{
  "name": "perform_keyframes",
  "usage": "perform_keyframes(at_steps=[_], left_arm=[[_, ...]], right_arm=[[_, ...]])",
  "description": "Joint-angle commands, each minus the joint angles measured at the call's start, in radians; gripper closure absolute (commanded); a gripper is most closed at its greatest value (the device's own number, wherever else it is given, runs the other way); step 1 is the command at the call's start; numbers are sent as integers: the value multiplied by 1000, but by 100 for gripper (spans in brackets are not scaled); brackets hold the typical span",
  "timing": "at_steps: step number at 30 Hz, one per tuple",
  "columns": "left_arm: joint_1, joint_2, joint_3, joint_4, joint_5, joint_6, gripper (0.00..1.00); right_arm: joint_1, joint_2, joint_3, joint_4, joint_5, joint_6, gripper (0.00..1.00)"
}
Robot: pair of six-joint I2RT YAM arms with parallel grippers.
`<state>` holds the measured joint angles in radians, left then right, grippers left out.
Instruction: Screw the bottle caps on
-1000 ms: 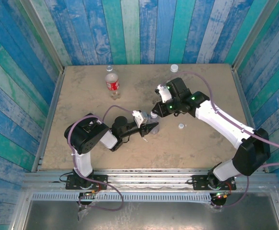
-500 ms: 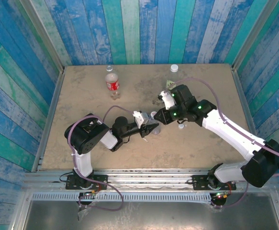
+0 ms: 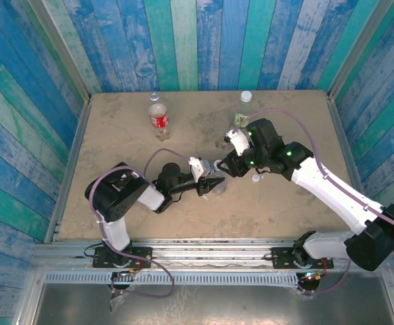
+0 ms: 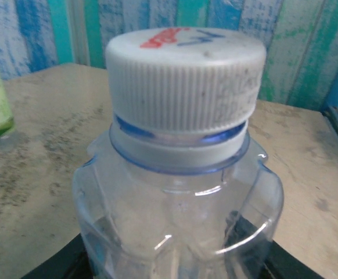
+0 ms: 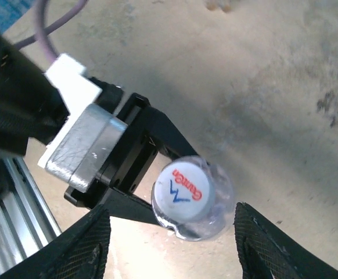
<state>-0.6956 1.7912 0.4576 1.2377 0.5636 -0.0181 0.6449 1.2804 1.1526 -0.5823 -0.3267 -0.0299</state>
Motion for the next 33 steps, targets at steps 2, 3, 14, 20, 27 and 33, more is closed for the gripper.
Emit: perform_keyframes(at_steps=[2,3,14,20,27,33], left_arm=[[1,-121,36,-219,187,51,52],[1,-133,51,-256,210,63,52],[1,-226,67,-323,289,88,52],[1,-272,64,-365,290,113,51],[1,-290,59,-387,287,121,52],[1,-280,58,-369,251,105,51]], right_arm=[[-18,-53,-17,10,-154,-307,37],[-21,-53,-18,10,-184,-342,37],[-27,-1,29,-111,-311,-519,42],[-31,16,30,-130,-313,-520,53],[-33,36,47,-156,-336,-515,67],[-33,43,44,-162,-357,-505,73]])
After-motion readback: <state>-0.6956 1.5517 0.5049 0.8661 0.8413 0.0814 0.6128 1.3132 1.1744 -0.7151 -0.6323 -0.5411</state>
